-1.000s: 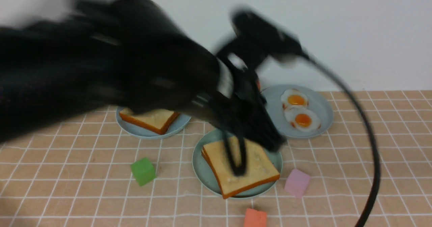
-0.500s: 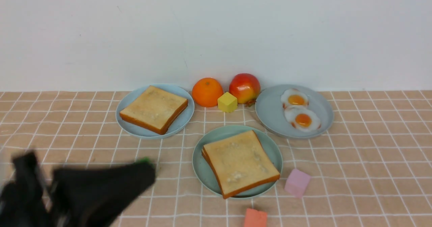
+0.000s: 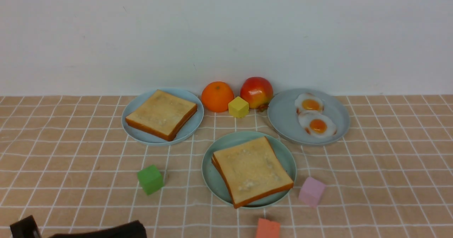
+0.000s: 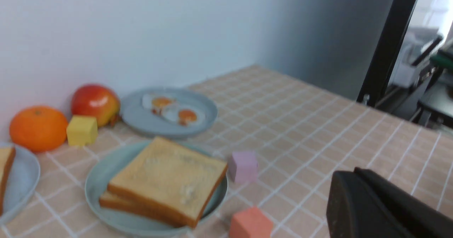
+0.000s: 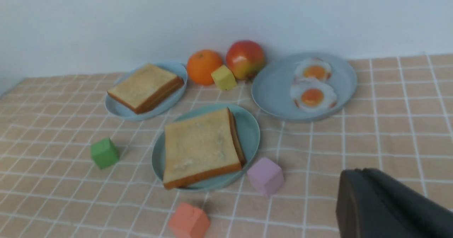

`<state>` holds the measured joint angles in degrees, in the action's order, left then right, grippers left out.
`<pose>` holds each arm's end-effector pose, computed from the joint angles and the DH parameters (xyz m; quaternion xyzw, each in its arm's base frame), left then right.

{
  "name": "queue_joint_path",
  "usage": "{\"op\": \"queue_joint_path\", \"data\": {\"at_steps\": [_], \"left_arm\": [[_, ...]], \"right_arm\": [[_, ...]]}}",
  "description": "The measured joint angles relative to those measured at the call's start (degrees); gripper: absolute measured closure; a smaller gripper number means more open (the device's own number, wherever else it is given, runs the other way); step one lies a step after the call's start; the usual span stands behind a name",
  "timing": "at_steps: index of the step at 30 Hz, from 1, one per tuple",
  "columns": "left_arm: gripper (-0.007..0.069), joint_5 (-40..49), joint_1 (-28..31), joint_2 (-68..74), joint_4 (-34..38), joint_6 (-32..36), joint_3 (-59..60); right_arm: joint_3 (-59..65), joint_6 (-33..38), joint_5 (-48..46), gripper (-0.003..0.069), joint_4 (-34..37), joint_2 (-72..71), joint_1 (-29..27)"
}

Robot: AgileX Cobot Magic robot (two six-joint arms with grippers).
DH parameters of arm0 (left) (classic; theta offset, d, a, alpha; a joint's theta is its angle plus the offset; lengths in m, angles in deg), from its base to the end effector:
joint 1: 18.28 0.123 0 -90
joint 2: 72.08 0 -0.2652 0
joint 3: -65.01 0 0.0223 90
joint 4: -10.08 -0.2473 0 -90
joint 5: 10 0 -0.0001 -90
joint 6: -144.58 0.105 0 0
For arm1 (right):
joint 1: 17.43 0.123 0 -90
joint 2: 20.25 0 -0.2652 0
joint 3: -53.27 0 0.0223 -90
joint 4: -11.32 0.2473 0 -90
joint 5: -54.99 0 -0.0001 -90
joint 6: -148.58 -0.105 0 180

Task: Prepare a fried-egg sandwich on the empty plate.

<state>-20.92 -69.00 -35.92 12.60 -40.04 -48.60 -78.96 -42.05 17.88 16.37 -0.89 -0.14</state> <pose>0.0875 -0.1056 0.2444 0.2638 0.6669 -0.3343 0.6115 0.0658 0.0263 0.3019 -0.0344 0.7879 0.1893 0.5850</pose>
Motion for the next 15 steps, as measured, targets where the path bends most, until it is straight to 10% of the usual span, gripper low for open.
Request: {"op": "queue_joint_path", "data": {"at_steps": [15], "left_arm": [[0.0638, 4.26, 0.0, 0.0, 0.02, 0.0, 0.0]], "right_arm": [[20.32, -1.85, 8.36, 0.0671, -3.64, -3.53, -6.36]]}}
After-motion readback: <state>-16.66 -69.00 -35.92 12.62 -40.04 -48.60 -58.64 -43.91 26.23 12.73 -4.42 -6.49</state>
